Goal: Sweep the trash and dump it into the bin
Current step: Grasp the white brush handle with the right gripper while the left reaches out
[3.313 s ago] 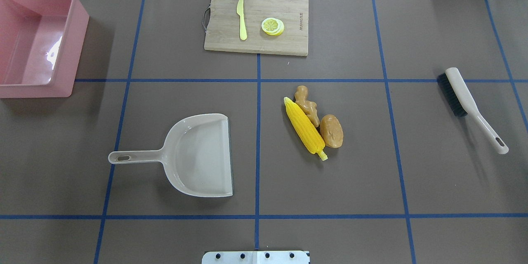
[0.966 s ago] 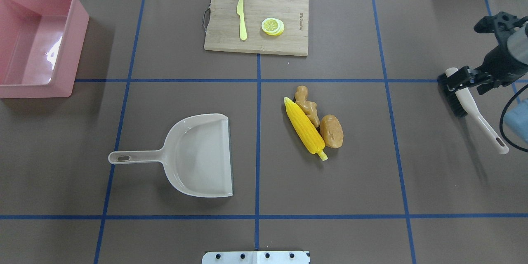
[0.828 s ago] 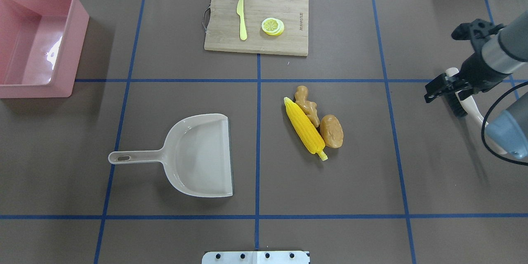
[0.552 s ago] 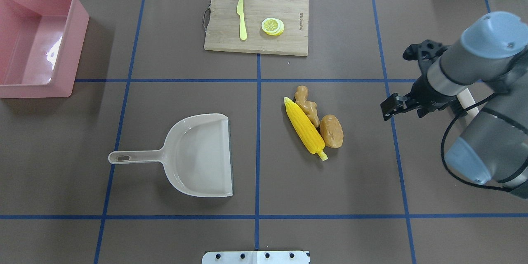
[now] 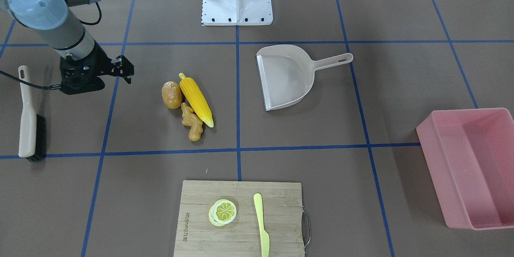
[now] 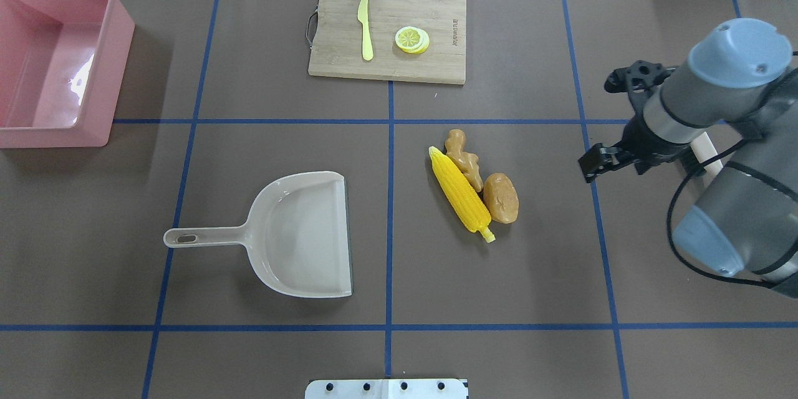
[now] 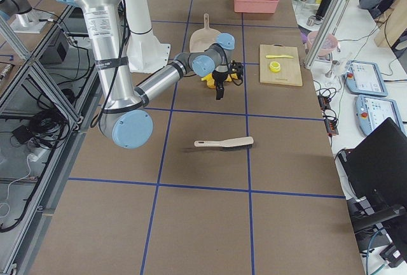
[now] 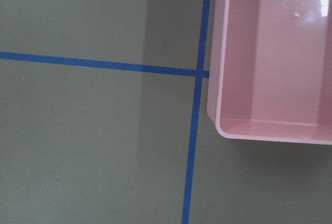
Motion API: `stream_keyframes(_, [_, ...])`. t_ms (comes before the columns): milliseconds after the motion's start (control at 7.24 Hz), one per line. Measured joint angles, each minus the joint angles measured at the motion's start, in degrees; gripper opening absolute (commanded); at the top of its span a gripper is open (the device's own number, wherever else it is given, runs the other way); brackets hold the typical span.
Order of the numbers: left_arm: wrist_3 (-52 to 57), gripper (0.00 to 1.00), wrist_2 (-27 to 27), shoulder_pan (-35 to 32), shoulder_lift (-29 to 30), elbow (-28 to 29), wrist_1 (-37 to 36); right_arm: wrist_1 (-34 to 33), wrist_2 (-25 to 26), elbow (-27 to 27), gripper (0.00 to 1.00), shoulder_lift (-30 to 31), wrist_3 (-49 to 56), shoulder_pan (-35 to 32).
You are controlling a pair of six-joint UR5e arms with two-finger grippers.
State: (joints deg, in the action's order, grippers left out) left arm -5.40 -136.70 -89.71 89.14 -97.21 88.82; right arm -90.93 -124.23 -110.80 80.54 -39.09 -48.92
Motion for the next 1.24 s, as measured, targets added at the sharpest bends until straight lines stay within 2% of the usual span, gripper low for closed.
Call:
stream_keyframes(276, [0.0,1.0,0.3,1.8,1.0,-5.4,-0.4,1.5,-1.7,0.2,1.0,10.2,13.8,-7.1])
stream_keyframes(552, [0.0,1.0,0.5,10.7,4.4,-10.0,-0.5,2.8,-3.5,2.4,1.0,15.5,22.9,-12.1])
stream_keyframes(828, [0.0,1.0,0.6,20.0,9.1,-13.8,-1.6,3.1,-4.4,3.9,0.99,16.7,25.4,-13.1])
stream_keyframes(1104, [0.0,1.0,1.9,27.0,14.2,-18.0,-9.0,3.7,-4.7,5.2,0.99,16.1,25.5,-13.1])
stream_keyframes(1242, [0.0,1.0,5.0,29.6,16.7,-21.7,-14.3,4.7,-4.8,7.1,0.88,15.6,25.5,-13.1])
